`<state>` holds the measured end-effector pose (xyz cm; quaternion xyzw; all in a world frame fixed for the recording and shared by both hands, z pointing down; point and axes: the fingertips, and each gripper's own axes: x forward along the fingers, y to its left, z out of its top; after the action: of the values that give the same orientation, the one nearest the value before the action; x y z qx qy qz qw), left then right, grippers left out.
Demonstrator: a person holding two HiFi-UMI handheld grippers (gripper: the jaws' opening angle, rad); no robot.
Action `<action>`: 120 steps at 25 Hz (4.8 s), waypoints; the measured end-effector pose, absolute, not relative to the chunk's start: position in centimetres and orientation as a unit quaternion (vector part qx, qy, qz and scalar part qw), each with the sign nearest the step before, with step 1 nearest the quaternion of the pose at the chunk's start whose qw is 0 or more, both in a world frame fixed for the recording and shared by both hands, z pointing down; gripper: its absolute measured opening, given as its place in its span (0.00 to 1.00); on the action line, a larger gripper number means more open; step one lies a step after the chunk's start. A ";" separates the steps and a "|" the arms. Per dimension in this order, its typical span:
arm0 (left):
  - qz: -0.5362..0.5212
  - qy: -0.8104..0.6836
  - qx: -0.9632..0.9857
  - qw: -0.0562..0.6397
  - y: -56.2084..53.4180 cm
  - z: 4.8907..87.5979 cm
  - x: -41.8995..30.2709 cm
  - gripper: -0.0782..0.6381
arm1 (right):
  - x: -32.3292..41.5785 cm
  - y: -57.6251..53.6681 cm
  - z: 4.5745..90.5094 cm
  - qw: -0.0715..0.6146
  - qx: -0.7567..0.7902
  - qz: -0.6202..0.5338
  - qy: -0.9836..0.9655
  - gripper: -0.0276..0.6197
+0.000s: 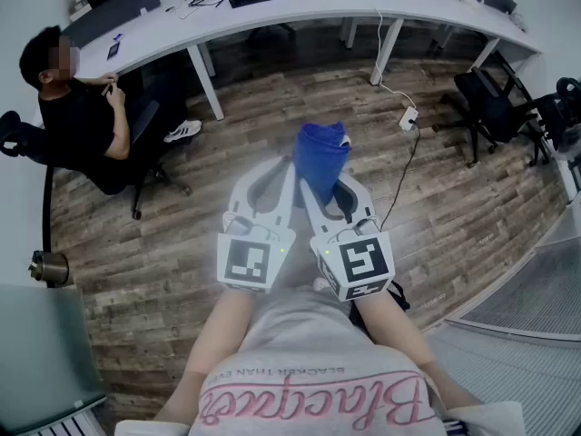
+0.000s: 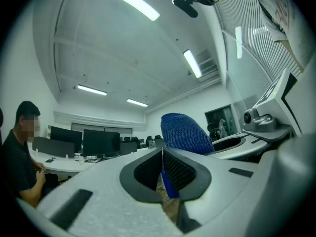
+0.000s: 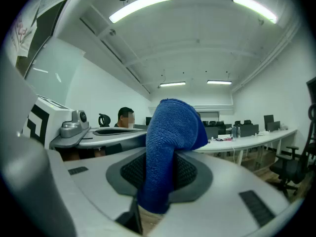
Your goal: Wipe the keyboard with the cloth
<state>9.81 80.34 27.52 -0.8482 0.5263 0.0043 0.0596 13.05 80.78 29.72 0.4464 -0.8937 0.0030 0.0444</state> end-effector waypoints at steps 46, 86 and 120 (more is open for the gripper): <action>0.000 0.565 -0.823 0.057 64.5 28.5 14.2 0.12 | 17.8 65.2 31.2 0.019 0.377 0.014 -0.926 0.19; 0.012 0.522 -0.852 0.038 34.6 28.8 4.3 0.12 | 7.9 36.5 30.7 0.025 0.415 0.005 -0.910 0.20; 0.000 0.608 -0.792 0.046 5.2 28.6 5.0 0.12 | 8.7 6.2 30.7 0.028 0.314 0.004 -0.949 0.20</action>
<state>4.98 5.15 28.57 -0.7924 0.6083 -0.0005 0.0456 8.75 6.20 30.67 0.3141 -0.9490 0.0035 0.0275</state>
